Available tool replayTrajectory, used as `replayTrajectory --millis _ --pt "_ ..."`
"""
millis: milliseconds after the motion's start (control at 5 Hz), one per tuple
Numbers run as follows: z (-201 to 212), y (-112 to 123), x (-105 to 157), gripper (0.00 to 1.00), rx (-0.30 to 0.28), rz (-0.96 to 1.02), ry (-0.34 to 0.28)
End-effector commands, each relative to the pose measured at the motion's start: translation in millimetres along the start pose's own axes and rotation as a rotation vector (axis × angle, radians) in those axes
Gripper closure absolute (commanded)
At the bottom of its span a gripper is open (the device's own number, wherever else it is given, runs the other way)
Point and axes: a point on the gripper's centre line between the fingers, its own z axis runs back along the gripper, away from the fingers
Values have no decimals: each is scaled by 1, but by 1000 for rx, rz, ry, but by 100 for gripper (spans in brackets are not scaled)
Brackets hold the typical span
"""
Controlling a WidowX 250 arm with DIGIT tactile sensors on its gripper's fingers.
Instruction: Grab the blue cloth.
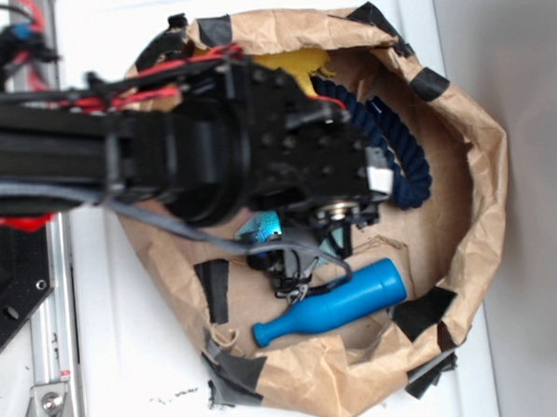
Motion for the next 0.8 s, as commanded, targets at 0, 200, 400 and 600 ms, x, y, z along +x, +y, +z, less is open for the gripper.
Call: replayTrajectory --millis 0,200,400,600 --pt "98 8 -9 100 48 -30 -281" --pt "145 11 -17 100 63 -21 -292" --pt "158 10 -17 100 118 -25 -172" --pt "150 13 -13 100 74 -20 -149"
